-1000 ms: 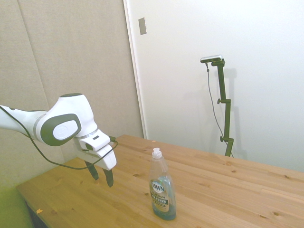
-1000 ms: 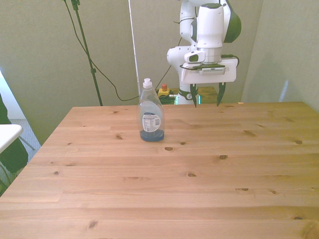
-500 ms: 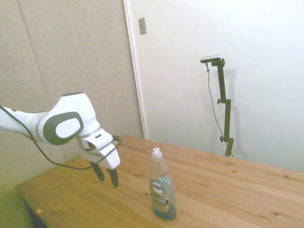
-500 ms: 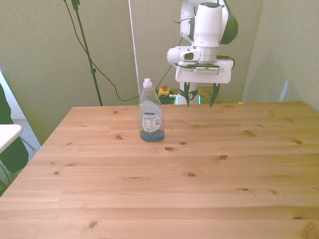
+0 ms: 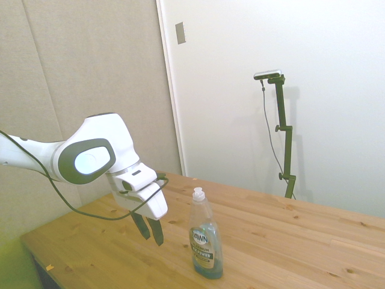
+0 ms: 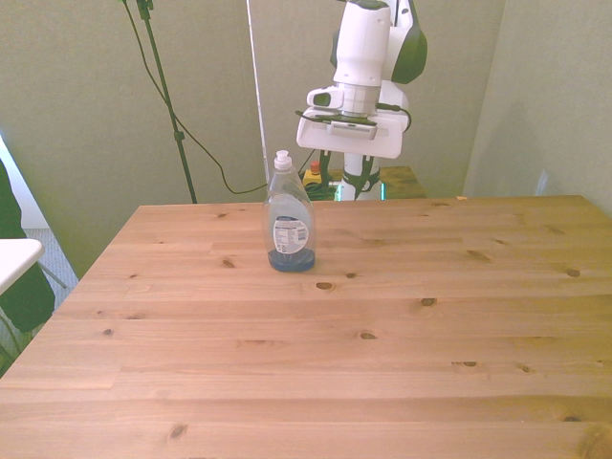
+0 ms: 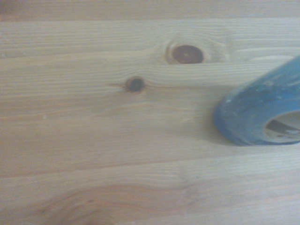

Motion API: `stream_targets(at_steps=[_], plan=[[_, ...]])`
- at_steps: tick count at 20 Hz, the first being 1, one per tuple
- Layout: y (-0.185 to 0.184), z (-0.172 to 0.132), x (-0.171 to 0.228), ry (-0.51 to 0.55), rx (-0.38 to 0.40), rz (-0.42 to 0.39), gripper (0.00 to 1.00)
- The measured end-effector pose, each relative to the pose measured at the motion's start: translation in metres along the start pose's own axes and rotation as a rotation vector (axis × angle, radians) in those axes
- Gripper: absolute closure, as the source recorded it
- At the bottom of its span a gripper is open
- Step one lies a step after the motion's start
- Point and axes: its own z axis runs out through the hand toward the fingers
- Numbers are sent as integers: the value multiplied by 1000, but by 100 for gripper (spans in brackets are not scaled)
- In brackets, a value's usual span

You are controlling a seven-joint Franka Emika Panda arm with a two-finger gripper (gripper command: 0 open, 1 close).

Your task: Knock down the dish soap

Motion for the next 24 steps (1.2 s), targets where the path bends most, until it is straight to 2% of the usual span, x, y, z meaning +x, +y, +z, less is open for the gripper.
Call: stream_targets(at_steps=[9,16,24], plan=[[41,1,39,35,-4,42,100],[25,-3,73,78,23,74,100],[-19,1,124,111,47,176,100]])
